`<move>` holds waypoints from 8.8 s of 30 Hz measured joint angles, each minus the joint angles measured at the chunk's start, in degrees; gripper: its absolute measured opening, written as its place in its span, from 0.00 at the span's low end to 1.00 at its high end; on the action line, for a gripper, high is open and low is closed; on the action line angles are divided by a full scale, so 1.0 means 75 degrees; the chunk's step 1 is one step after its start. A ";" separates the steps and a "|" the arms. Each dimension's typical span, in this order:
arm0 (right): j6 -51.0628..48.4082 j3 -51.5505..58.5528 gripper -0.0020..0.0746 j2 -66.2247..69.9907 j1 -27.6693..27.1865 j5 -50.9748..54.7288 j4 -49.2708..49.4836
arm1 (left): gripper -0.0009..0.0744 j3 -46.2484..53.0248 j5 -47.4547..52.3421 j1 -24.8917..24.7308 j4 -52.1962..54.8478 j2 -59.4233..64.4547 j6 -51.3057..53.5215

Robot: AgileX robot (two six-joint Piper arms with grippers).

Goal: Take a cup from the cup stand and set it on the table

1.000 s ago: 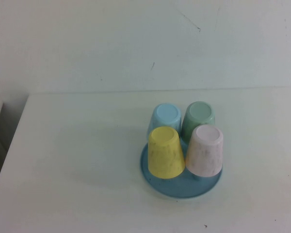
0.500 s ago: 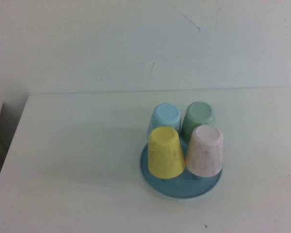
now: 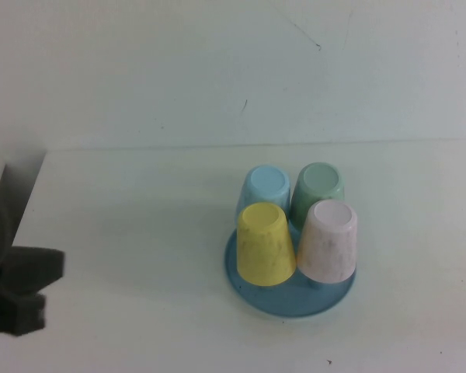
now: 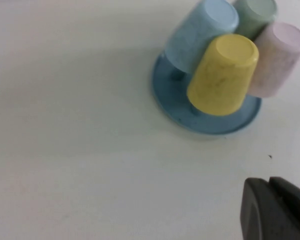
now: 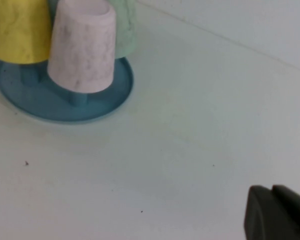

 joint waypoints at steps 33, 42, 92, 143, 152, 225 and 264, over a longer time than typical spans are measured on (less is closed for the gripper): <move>-0.0497 0.0440 0.02 0.0000 0.0000 -0.0196 0.0407 | 0.92 -0.6280 0.1282 -0.2616 0.0032 0.8210 0.0496; -0.0497 0.0440 0.02 0.0000 0.0000 -0.0223 0.0452 | 0.93 -0.6619 0.1473 -0.2619 0.0419 0.9185 0.0182; -0.5116 -0.0012 0.51 -0.0298 0.0000 -0.0450 0.9544 | 0.77 -0.8824 0.2614 -0.2846 -0.5823 0.8048 0.0304; -0.1752 -0.2525 0.06 0.3809 0.0000 0.1715 0.3132 | 0.02 -0.8359 0.2637 -0.5346 0.2348 0.7844 -0.0486; -0.0797 -0.3395 0.06 0.5943 0.0495 0.2505 0.1069 | 0.01 -0.6714 0.2642 -0.6992 0.5386 0.6947 -0.1850; 0.3739 -0.2632 0.02 0.1297 0.3146 0.0640 -0.4445 | 0.01 0.0934 -0.2092 -0.7148 0.9501 -0.0903 -0.8058; 0.3724 0.0203 0.02 -0.1732 0.3146 0.0082 -0.3553 | 0.01 0.2677 -0.3643 -0.7148 1.0055 -0.1374 -0.8965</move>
